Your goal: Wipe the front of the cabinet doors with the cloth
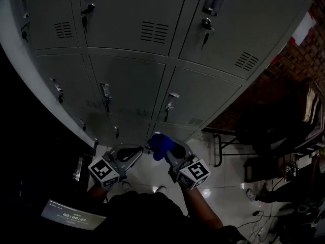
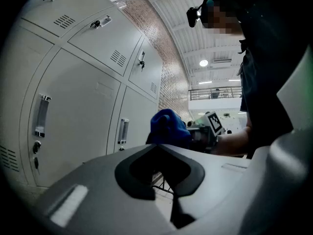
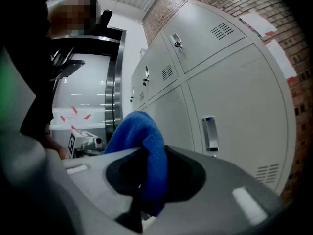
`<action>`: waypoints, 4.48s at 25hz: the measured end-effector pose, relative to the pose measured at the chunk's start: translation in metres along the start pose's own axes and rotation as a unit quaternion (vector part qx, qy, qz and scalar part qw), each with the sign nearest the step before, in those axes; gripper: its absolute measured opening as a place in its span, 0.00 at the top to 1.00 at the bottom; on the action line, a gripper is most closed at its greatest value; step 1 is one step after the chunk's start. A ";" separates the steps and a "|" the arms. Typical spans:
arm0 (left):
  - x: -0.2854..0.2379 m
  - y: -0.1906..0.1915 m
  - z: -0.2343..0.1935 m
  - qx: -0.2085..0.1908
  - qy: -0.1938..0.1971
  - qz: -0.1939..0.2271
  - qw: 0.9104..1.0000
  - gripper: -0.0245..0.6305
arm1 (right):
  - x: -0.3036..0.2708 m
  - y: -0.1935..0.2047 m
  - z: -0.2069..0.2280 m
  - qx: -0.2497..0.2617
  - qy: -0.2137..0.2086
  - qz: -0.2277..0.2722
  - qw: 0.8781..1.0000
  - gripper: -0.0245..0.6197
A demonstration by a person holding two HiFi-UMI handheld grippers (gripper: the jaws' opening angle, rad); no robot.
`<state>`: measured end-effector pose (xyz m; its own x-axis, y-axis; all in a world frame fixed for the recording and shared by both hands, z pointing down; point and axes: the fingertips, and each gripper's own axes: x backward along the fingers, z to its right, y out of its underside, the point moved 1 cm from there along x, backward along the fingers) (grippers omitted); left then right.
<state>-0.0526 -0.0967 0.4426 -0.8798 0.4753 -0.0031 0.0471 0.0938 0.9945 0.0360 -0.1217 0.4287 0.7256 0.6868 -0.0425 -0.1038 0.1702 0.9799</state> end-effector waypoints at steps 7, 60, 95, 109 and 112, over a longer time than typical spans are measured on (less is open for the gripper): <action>0.007 0.005 -0.003 0.002 -0.011 -0.002 1.000 0.96 | -0.040 -0.081 0.079 0.052 0.084 0.033 0.995 0.85; -0.018 0.007 0.027 0.005 0.018 -0.006 1.000 0.96 | 0.047 -0.124 0.190 0.056 0.258 0.067 0.962 0.85; -0.025 0.012 0.037 0.012 0.038 -0.008 0.999 0.96 | 0.081 -0.096 0.258 0.066 0.339 0.013 0.938 0.85; -0.029 0.014 0.037 0.013 0.039 -0.012 0.999 0.96 | 0.099 -0.092 0.244 0.047 0.337 0.034 0.940 0.85; -0.026 0.017 0.033 0.012 0.033 -0.012 0.999 0.96 | 0.070 -0.085 0.216 0.048 0.301 0.028 0.952 0.85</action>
<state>-0.0133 -0.0790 0.4562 -0.9102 0.4138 -0.0192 0.0367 0.1267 0.9913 0.2426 -0.2408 0.3849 0.1969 0.9782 -0.0654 -0.0479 0.0762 0.9959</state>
